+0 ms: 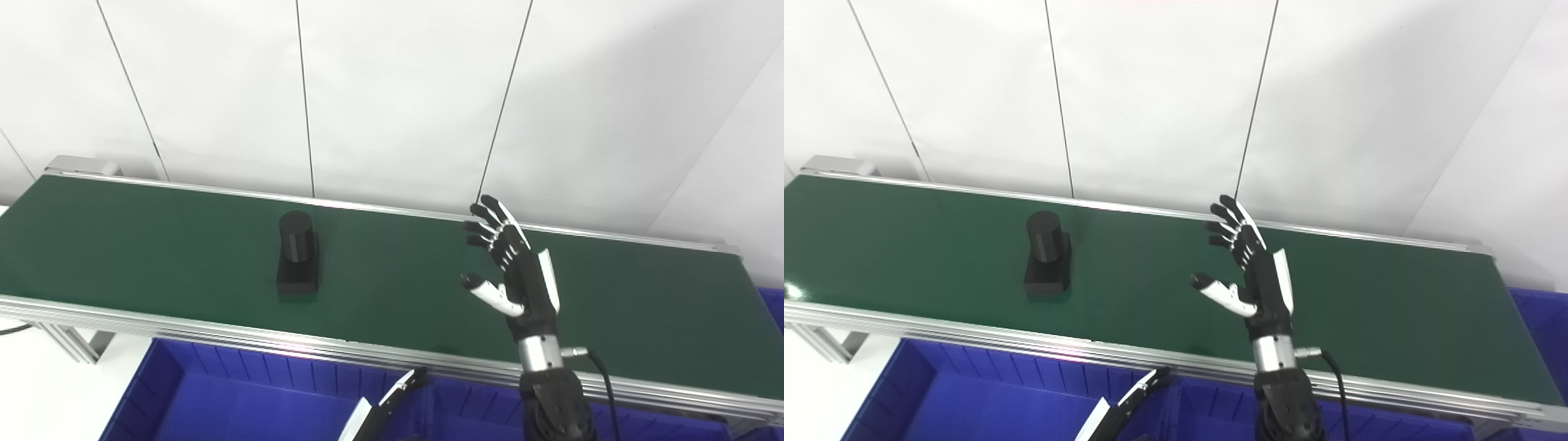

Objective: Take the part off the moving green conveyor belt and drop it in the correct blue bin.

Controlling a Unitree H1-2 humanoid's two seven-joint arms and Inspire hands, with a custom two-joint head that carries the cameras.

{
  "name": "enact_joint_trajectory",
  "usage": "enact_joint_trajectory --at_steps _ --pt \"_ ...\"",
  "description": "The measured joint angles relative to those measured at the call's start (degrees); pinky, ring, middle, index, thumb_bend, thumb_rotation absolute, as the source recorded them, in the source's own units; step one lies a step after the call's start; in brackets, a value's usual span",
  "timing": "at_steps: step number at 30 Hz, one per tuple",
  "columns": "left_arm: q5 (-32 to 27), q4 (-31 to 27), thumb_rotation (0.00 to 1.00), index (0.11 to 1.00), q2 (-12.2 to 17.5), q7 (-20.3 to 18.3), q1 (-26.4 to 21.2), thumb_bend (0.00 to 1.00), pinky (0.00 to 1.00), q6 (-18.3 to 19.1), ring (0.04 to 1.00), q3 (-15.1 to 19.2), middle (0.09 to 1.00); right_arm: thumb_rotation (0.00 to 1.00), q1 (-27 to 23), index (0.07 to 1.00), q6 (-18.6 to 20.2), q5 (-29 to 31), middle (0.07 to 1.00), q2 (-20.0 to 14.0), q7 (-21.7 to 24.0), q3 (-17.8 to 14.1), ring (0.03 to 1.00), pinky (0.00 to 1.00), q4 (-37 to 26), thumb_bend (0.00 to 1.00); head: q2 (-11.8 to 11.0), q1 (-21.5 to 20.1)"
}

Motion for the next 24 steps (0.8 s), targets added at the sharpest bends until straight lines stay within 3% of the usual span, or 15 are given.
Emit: enact_joint_trajectory --at_steps 5,10,16,18,24 --pt "0.0 0.0 0.99 0.935 0.0 0.0 0.0 0.89 0.97 0.0 0.926 0.0 0.903 0.58 -1.3 0.899 0.3 -3.9 0.866 0.0 -0.9 0.7 0.770 0.69 2.6 0.90 -0.2 0.2" --pt "0.0 0.0 0.98 0.938 -0.1 0.0 0.0 0.89 0.97 0.0 0.928 0.0 0.904 0.54 -4.5 0.882 -0.2 -11.7 0.871 -3.4 -2.4 3.1 0.770 0.68 7.0 0.90 0.0 0.3" --pt "0.0 0.0 0.97 0.934 -0.1 0.0 0.1 0.89 0.96 0.0 0.917 -0.1 0.894 0.52 -9.0 0.877 -1.0 -13.3 0.866 -5.0 -3.3 3.3 0.755 0.66 12.5 0.91 -0.1 0.0" --pt "0.0 0.0 0.97 0.930 -0.1 0.0 0.1 0.88 0.96 0.0 0.921 -0.2 0.898 0.51 -9.7 0.883 -1.1 -13.8 0.867 -4.9 -4.0 3.5 0.750 0.64 15.2 0.92 -1.1 -0.3" --pt "0.1 -0.5 0.97 0.936 -0.1 0.1 0.5 0.89 0.96 0.0 0.922 -0.7 0.902 0.47 -10.2 0.885 -1.0 -14.7 0.865 -4.0 -4.7 4.3 0.743 0.62 18.7 0.92 -0.9 0.3"
